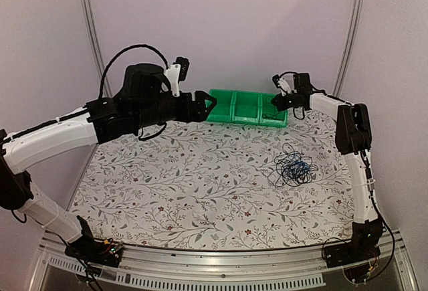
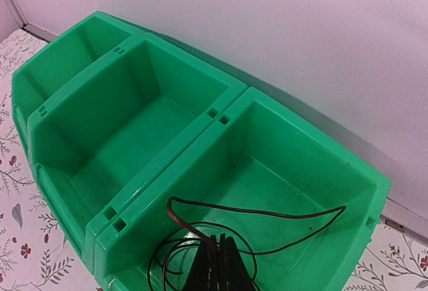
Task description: Untangle the cables
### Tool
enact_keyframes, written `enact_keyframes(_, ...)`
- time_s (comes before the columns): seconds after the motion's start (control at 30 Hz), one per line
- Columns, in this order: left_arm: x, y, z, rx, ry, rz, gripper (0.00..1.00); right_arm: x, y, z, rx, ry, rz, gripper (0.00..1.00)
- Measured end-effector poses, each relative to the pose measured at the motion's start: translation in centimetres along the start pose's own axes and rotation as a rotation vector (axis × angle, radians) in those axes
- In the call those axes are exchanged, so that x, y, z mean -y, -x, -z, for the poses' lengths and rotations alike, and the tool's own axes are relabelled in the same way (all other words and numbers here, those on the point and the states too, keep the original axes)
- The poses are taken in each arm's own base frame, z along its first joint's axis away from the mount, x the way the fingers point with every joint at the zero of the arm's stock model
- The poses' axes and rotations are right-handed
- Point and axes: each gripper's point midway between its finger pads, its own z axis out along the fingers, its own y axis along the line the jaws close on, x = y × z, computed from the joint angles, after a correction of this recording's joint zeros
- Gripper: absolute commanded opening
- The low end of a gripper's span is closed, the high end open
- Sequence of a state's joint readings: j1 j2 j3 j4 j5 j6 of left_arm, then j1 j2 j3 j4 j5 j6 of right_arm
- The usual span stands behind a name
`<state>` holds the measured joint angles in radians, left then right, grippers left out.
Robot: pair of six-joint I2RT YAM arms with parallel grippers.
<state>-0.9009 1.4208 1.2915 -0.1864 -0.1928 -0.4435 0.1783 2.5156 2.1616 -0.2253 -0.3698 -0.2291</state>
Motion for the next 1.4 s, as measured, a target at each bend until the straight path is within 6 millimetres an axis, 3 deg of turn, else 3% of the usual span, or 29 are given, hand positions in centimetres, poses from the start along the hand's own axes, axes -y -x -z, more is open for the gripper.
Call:
enact_keyframes(0.13,1.4,3.9,-0.3,0.041,0.007,0.044,1.00,0.0,-1.5,-0.3,-0.058,-0.011,0.000,0.01)
enact_keyframes(0.3,4.7,11.7,-0.4,0.157,-0.047,0.061,1.00,-0.5,-3.2,-0.2,-0.130,-0.007,0.015,0.09)
enact_keyframes(0.33,5.1,13.0,-0.2,0.183,-0.052,0.068,1.00,-0.6,-3.5,-0.2,-0.139,-0.006,0.021,0.14)
enact_keyframes(0.43,4.8,16.4,1.4,0.265,-0.052,0.136,1.00,-0.8,-4.1,-0.2,-0.164,0.003,0.031,0.43)
enact_keyframes(0.5,4.1,18.5,2.9,0.336,-0.068,0.189,1.00,-1.1,-4.3,-0.1,-0.175,0.016,0.053,0.55)
enact_keyframes(0.6,2.0,20.5,6.7,0.497,-0.100,0.247,1.00,-1.5,-4.3,0.5,-0.190,0.025,0.077,0.67)
enact_keyframes(0.7,0.3,21.6,12.2,0.699,-0.145,0.300,1.00,-1.8,-3.3,2.3,-0.193,0.017,0.093,0.71)
enact_keyframes(0.87,0.8,26.8,22.2,1.057,-0.314,0.383,1.00,-2.8,1.4,7.7,-0.130,-0.001,0.116,0.71)
enact_keyframes(0.97,0.6,27.3,26.5,1.219,-0.433,0.451,1.00,-3.6,5.1,11.6,-0.062,-0.019,0.151,0.71)
enact_keyframes(1.07,0.4,26.8,28.8,1.331,-0.549,0.497,1.00,-4.5,6.8,14.4,-0.027,-0.027,0.179,0.71)
enact_keyframes(1.17,0.7,26.6,28.6,1.365,-0.647,0.536,1.00,-5.2,6.2,15.3,-0.040,-0.024,0.185,0.71)
enact_keyframes(1.4,1.3,26.1,25.6,1.335,-0.755,0.593,1.00,-5.8,2.8,14.8,-0.126,0.001,0.167,0.70)
